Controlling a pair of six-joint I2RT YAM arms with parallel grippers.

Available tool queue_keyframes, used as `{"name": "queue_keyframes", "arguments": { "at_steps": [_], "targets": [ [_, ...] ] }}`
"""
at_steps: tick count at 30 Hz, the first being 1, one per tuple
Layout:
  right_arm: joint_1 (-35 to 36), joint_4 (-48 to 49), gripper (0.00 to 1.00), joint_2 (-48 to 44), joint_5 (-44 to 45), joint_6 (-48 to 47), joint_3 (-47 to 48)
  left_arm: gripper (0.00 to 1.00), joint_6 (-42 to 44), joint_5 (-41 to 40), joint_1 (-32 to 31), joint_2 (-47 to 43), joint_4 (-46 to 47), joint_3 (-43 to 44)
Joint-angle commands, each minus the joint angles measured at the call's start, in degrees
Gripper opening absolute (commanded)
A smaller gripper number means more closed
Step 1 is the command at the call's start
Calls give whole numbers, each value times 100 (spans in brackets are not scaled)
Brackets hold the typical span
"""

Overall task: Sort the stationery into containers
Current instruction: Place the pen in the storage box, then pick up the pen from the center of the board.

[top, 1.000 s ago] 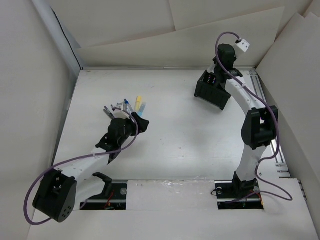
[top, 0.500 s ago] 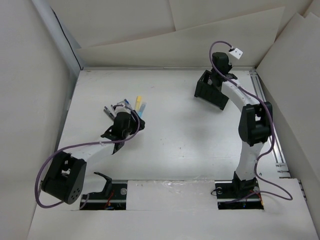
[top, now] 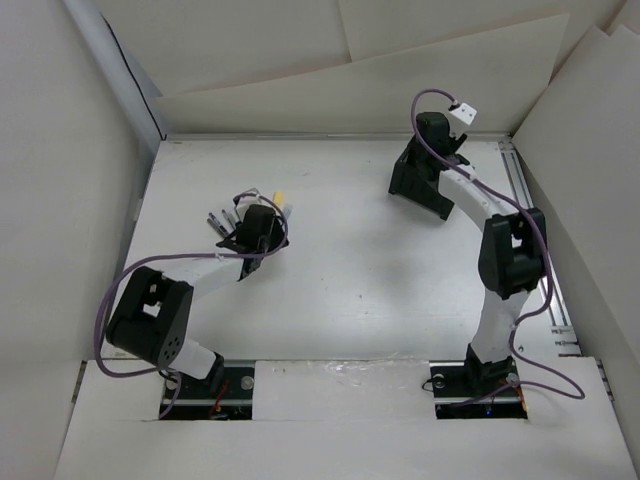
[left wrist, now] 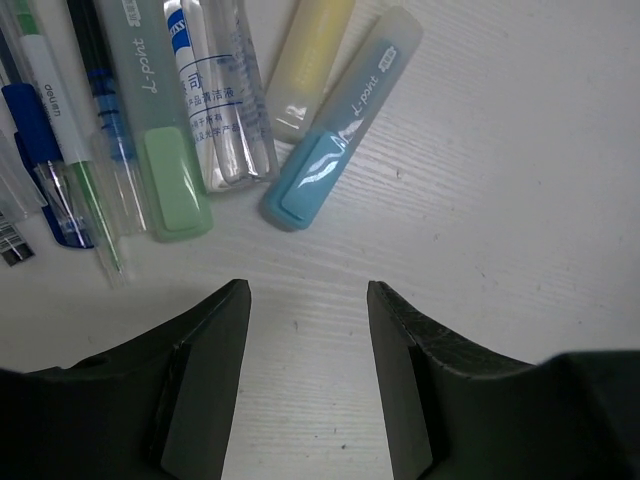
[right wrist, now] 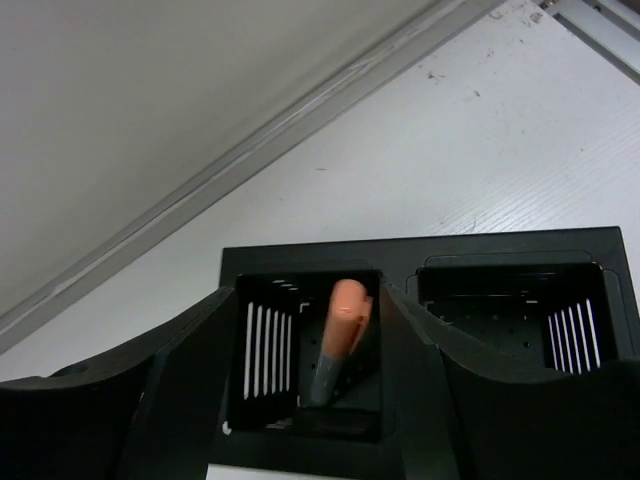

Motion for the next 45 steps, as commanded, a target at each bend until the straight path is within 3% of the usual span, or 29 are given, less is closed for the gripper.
{"name": "queue_keyframes", "arguments": {
  "at_steps": [1, 6, 8, 9, 11, 13, 16, 19, 22, 40, 45],
  "targets": [
    [173, 144, 65, -657, -148, 29, -90, 47, 278, -318, 25, 216, -230, 377],
    [489, 91, 67, -1350, -358, 318, -581, 44, 411, -318, 25, 532, -231, 536],
    [690, 91, 51, -1571, -420, 371, -810, 43, 472, -256, 25, 533, -283, 589],
    [761, 91, 34, -1755, -421, 458, -1046, 43, 472, -352, 25, 594, -283, 589],
    [893, 91, 12, -1914, -560, 512, -1250, 43, 472, -457, 25, 655, -345, 650],
    [1095, 91, 5, -2133, -561, 573, -1565, 43, 472, -520, 25, 717, -476, 790],
    [1307, 91, 7, -2345, -710, 574, -1917, 43, 525, -520, 25, 892, -477, 905],
    [1447, 153, 26, -2530, -851, 626, -2120, 43, 665, -520, 25, 1034, -477, 967],
    [1579, 223, 37, -2661, -974, 565, -2200, 44, 727, -677, -98, 1201, -546, 1125],
    [1861, 443, 41, -2951, -1291, 451, -2420, 46, 780, -1099, -212, 1868, -898, 1766],
    [1913, 495, 47, -3004, -1343, 398, -2420, 44, 911, -1100, -212, 1974, -899, 1819]
  ]
}}
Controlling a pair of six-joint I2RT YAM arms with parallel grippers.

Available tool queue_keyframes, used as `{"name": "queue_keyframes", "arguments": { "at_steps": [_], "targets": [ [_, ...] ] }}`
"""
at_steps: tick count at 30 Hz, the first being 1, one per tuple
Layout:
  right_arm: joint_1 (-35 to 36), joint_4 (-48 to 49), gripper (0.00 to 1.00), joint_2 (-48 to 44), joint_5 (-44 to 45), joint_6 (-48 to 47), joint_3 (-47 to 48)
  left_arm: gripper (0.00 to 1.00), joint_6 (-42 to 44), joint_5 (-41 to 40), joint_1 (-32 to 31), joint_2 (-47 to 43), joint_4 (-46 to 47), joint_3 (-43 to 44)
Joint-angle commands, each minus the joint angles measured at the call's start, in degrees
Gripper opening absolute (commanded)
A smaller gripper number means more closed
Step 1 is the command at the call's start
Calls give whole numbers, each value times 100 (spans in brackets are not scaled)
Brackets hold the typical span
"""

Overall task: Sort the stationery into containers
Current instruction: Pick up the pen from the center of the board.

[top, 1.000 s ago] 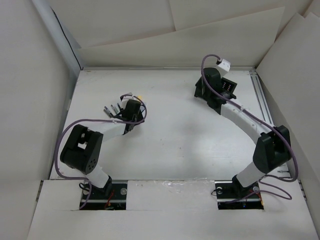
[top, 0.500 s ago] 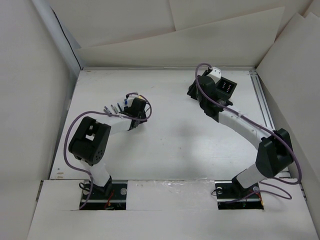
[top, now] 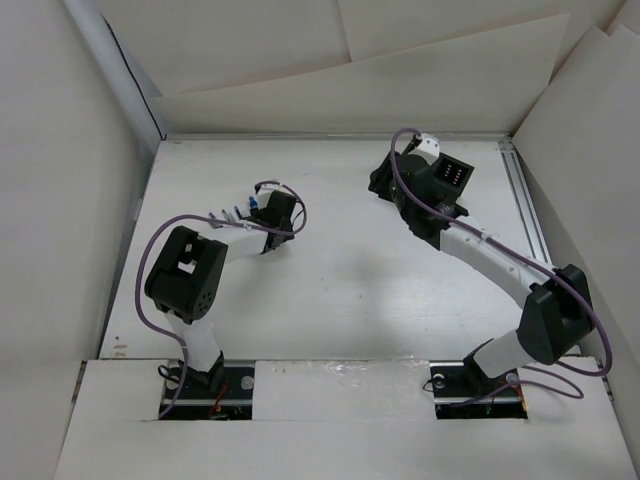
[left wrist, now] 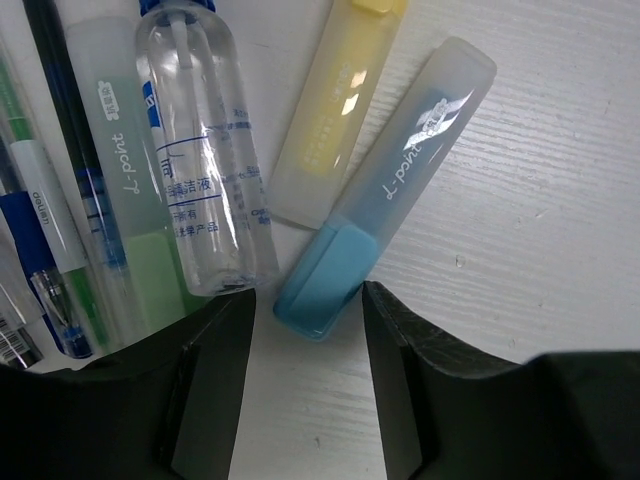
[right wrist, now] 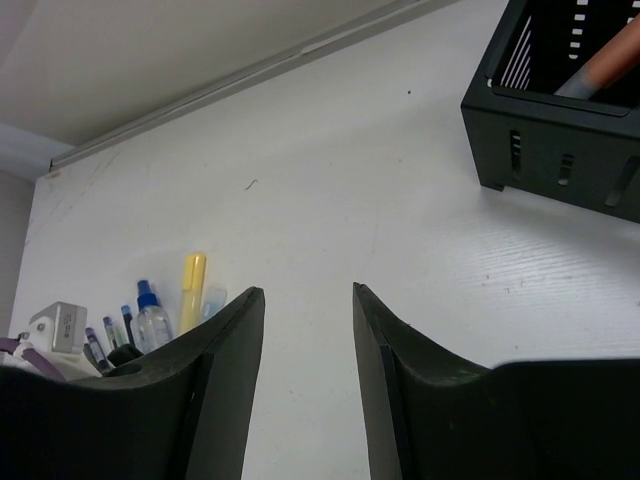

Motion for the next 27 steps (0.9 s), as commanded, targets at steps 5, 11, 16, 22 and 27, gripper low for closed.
{"name": "queue_keyframes", "arguments": {
  "at_steps": [5, 11, 16, 22, 27],
  "targets": [
    [115, 323, 50, -246, -71, -72, 11, 37, 208, 39, -39, 40, -74, 244],
    [220, 323, 51, -299, -71, -72, 11, 33, 261, 320, -39, -22, 101, 138],
    [282, 323, 57, -422, -71, -124, 11, 24, 375, 497, -100, -22, 206, 138],
    [282, 323, 75, -606, -237, -125, -112, 15, 375, 383, -277, 31, 207, 138],
    [282, 323, 80, -729, -440, -125, -174, 29, 375, 382, -277, 31, 154, 191]
  ]
}}
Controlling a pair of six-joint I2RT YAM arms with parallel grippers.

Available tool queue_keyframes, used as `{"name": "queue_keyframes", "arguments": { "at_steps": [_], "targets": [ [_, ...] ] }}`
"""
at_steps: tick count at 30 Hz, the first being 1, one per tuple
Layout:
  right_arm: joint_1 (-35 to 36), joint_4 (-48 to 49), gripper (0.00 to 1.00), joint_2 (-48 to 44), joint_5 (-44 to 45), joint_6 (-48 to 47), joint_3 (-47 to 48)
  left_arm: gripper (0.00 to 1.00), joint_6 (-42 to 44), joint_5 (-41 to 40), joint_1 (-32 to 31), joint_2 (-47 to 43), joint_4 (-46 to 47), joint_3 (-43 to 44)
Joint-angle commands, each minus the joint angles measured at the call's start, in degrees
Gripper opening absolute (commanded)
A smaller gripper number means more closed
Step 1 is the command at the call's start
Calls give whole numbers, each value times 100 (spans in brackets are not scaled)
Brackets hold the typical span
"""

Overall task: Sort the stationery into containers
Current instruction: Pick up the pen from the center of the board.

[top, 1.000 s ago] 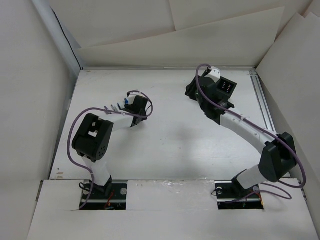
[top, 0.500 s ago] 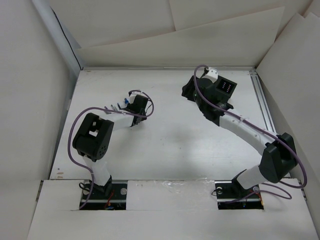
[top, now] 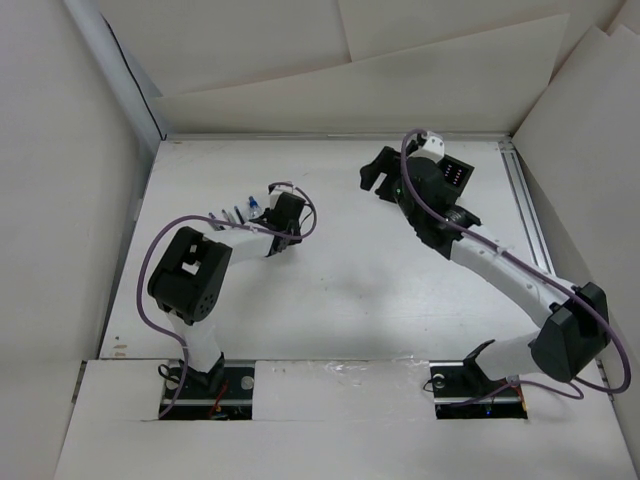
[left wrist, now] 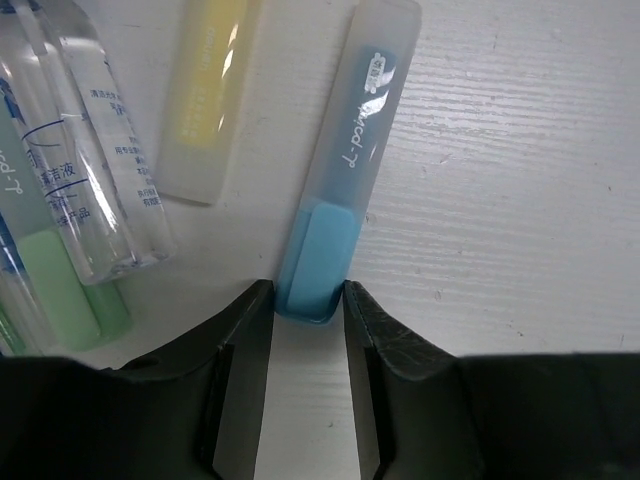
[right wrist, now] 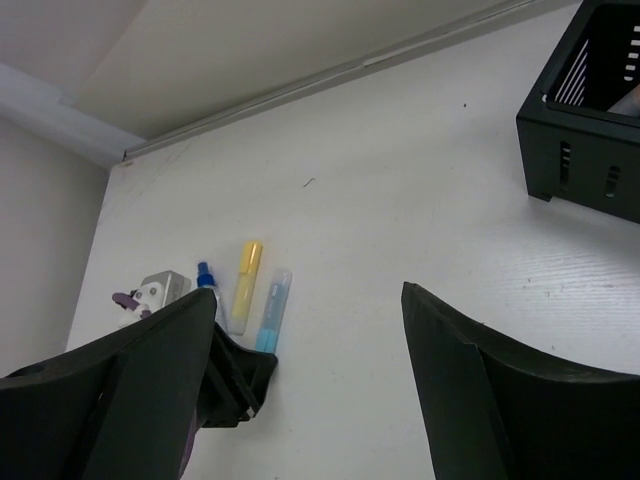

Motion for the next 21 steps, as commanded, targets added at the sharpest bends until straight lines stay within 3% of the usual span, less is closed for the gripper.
{"name": "queue_keyframes", "arguments": {
  "at_steps": [1, 9, 10, 11, 14, 15, 18, 19, 21],
  "targets": [
    [63, 255, 81, -211, -193, -61, -73, 32, 60, -31, 7, -6, 10, 150],
    [116, 255, 81, -326, -246, -9, -257, 35, 60, -92, 7, 170, -43, 255],
    [116, 255, 81, -396, -246, -9, -258, 31, 60, -92, 7, 170, -43, 316],
    [116, 255, 81, -396, -246, 52, -328, 18, 60, -92, 7, 170, -43, 317],
    [46, 255, 67, -458, -333, 53, -477, 3, 60, -92, 7, 170, -43, 317],
    [-41, 255, 55, -510, -421, 53, -539, 0, -1, -40, -53, 100, -43, 317],
    [-200, 193, 34, -511, -746, 105, -610, 0, -1, 188, -115, -224, 159, 72],
    [-296, 193, 29, -511, -852, 105, -662, 0, -62, 250, -168, -330, 211, 1],
    [-419, 193, 29, -424, -1256, 105, -662, 0, -63, 478, -247, -559, 360, -192]
  ]
}}
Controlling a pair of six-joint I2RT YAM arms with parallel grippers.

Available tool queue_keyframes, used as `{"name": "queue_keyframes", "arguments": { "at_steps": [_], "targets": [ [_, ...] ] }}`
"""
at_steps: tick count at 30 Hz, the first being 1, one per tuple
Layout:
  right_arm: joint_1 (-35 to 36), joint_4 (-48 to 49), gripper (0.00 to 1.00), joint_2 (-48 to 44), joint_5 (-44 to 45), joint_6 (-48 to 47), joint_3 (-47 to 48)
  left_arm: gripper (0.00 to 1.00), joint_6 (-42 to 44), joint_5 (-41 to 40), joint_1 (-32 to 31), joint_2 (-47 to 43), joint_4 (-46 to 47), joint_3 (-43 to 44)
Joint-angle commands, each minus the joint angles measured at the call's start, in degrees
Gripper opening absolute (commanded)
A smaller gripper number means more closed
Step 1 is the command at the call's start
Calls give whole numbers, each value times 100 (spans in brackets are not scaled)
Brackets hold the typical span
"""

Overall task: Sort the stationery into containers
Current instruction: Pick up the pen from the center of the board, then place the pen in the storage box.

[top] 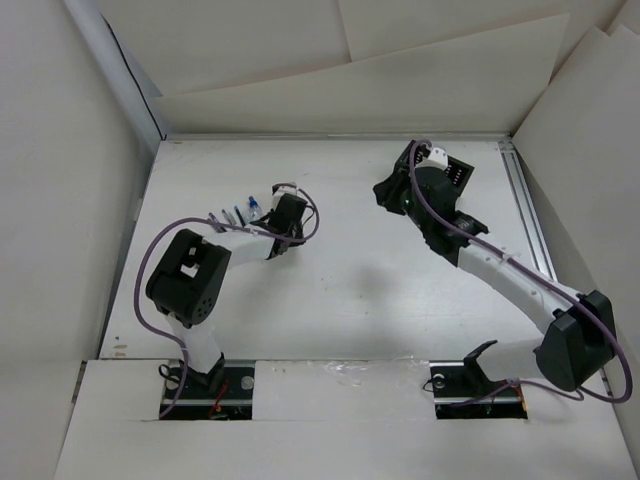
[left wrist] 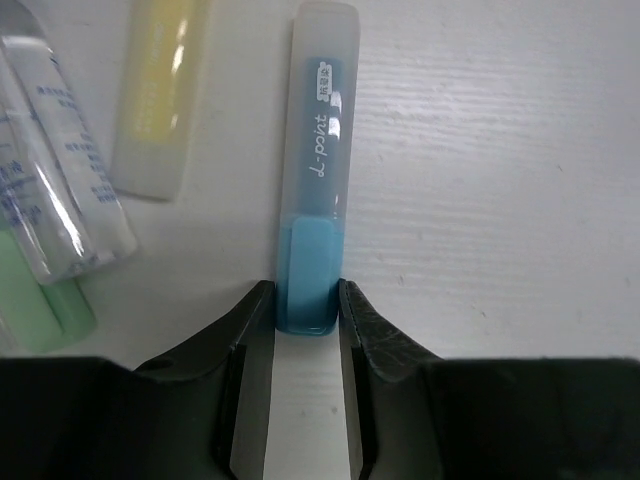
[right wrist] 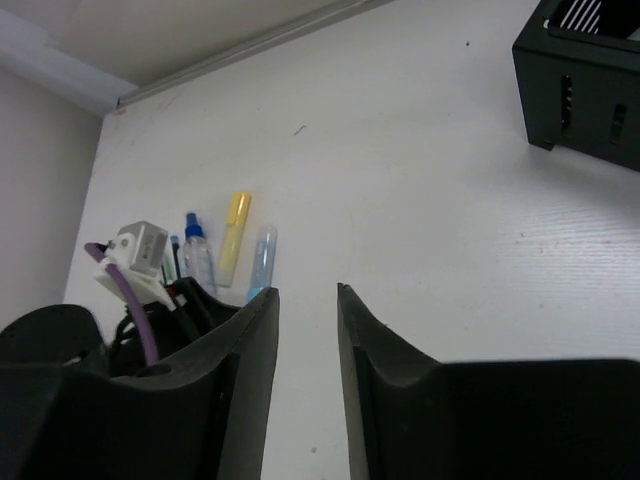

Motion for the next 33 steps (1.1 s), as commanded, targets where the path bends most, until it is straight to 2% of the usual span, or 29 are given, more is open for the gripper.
{"name": "queue_keyframes", "arguments": {
  "at_steps": [1, 4, 5, 8, 10, 15, 17, 21, 22, 28, 32, 33],
  "targets": [
    [-164, 196, 37, -8, -681, 16, -11, 0, -65, 415, -164, -801, 287, -276],
    [-226, 196, 60, 238, -1296, -45, -11, 0, -65, 1161, -243, -1293, 673, -644],
    [-226, 196, 75, 300, -1507, -46, -11, 0, -65, 1372, -243, -1435, 796, -776],
    [-287, 196, 91, 545, -2237, -107, 120, 0, -65, 2067, -243, -1935, 1288, -1216],
    [-287, 196, 94, 669, -2537, -107, 121, 0, -126, 2454, -243, -2147, 1595, -1392],
    [-287, 467, 94, 1038, -2537, 156, 121, 5, -293, 2929, -243, -2578, 2018, -1761],
    [-287, 591, 94, 1144, -2809, 226, 121, 5, -293, 3123, -243, -2631, 2141, -1762],
    [-112, 845, 86, 1398, -3003, 280, 173, 6, -293, 3395, -243, -2580, 2282, -1893],
    [-112, 846, 80, 1460, -3003, 280, 235, 6, -293, 3396, -243, -2579, 2283, -1894],
    [-112, 899, 76, 1855, -3021, 385, 445, 6, -293, 3633, -243, -2579, 2475, -2026],
    [-112, 951, 63, 2075, -3021, 438, 621, 6, -293, 3703, -243, -2579, 2476, -2078],
    [-112, 951, 55, 2076, -3021, 438, 622, 6, -241, 3703, -243, -2579, 2537, -2078]
  ]
}}
